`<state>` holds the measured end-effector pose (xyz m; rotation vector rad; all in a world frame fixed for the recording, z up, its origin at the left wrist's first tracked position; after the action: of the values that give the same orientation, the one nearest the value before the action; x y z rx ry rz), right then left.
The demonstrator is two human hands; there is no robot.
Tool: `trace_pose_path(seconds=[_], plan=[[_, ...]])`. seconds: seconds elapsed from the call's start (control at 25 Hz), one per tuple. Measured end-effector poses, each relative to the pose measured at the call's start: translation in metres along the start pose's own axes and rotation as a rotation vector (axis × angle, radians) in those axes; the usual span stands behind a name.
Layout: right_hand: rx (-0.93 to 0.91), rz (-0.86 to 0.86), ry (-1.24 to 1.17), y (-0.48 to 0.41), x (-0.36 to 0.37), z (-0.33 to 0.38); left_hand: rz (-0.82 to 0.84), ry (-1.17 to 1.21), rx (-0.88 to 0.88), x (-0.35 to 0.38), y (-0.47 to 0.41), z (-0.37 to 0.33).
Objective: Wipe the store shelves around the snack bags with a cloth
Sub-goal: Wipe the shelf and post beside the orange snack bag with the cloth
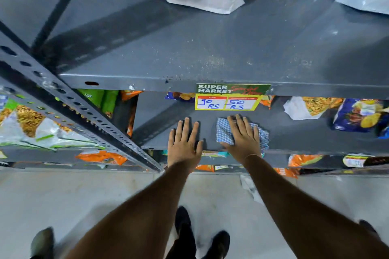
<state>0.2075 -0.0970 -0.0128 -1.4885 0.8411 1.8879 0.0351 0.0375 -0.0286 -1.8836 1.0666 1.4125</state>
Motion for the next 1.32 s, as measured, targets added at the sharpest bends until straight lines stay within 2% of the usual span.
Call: trace_pose_path(seconds=[0.28,0.44,0.52,0.72,0.96,1.12,1.24,1.32], plan=[[-0.072,-0.017,-0.006,0.007,0.003,0.004,0.061,0.01,-0.011,-0.001,0.001,0.0],[-0.118,-0.011,-0.096,0.014,-0.006,0.005,0.144,0.013,-0.02,-0.003,-0.003,-0.002],[-0.149,-0.046,-0.138,0.023,-0.017,0.004,0.133,0.019,0.003,-0.006,0.0,-0.001],[-0.175,-0.044,-0.379,0.061,-0.069,0.012,-0.071,-0.048,0.063,-0.041,0.031,-0.013],[-0.369,-0.296,-0.63,0.132,-0.179,0.049,-0.337,-0.134,0.181,-0.127,0.055,-0.05],[-0.64,-0.482,-0.839,0.161,-0.275,0.091,-0.651,-0.132,0.329,-0.204,0.067,-0.062],[-0.766,-0.531,-0.936,0.164,-0.338,0.12,-0.856,-0.188,0.378,-0.254,0.079,-0.062],[-0.795,-0.506,-0.951,0.152,-0.367,0.139,-0.992,-0.234,0.35,-0.293,0.079,-0.055]])
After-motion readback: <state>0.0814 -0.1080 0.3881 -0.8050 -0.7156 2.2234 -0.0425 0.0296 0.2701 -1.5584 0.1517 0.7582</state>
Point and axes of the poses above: each hand's wrist, its own y-axis away from the middle knuckle, its own x-axis out of the palm, z = x × y, the point moved 5 cm from there along -y, towards the middle knuckle, and after that the axes turned 9 degrees about x, right-handed, at the moved point
